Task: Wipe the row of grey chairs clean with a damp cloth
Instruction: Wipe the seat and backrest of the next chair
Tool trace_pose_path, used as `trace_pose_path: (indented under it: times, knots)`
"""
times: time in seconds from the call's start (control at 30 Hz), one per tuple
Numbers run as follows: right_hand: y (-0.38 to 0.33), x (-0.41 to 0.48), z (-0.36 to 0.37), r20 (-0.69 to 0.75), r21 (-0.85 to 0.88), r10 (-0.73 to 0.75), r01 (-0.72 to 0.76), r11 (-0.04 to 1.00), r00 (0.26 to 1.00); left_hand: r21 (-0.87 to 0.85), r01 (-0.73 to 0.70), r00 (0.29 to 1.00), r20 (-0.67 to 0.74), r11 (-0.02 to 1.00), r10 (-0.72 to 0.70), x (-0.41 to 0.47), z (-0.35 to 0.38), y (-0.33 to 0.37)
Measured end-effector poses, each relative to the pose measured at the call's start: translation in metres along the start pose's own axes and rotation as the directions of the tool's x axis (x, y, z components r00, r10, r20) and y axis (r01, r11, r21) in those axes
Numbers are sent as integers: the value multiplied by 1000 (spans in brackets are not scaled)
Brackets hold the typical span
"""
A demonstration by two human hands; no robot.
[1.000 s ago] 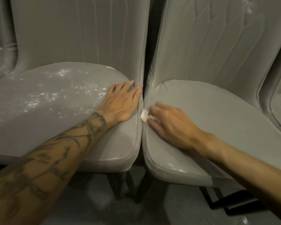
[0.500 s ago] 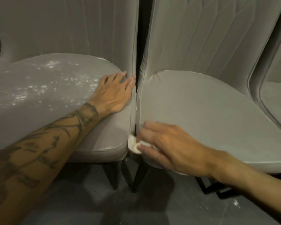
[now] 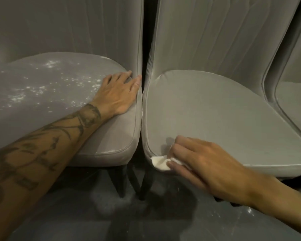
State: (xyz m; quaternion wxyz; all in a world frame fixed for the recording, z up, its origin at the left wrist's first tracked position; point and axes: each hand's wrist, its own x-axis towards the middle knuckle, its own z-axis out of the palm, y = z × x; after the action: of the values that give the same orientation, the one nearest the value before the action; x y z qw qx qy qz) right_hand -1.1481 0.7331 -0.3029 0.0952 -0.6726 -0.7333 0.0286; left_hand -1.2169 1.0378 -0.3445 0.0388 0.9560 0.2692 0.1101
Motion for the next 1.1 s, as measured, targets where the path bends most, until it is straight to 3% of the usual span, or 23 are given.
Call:
trace_pose_path:
  times: [0.17, 0.4, 0.63, 0.73, 0.83, 0.93, 1.1]
  knots:
    - [-10, 72, 13, -169, -113, 161, -181, 977, 972, 40, -7, 1000, 15, 999, 6, -3, -4, 5]
    - [-3, -12, 7, -87, -128, 104, -114, 985, 991, 57, -35, 999, 5, 998, 34, -3, -3, 2]
    - [-23, 53, 22, -167, -180, 59, -89, 980, 984, 40, -7, 1000, 7, 999, 7, -2, -4, 5]
    - [-6, 8, 22, -163, -220, 58, -94, 971, 985, 21, -12, 1000, 23, 1000, 11, -2, -4, 3]
    - [28, -60, 7, -183, -254, 182, -225, 941, 966, 28, -20, 999, 32, 999, 19, -2, -4, 2]
    - [33, -73, 0, -231, -225, 314, -365, 903, 921, 40, -16, 999, 28, 999, 15, -2, -5, 3]
    - [-20, 25, 27, -261, -187, 159, -212, 959, 952, 54, 3, 1000, 11, 999, -3, 1, -3, 5]
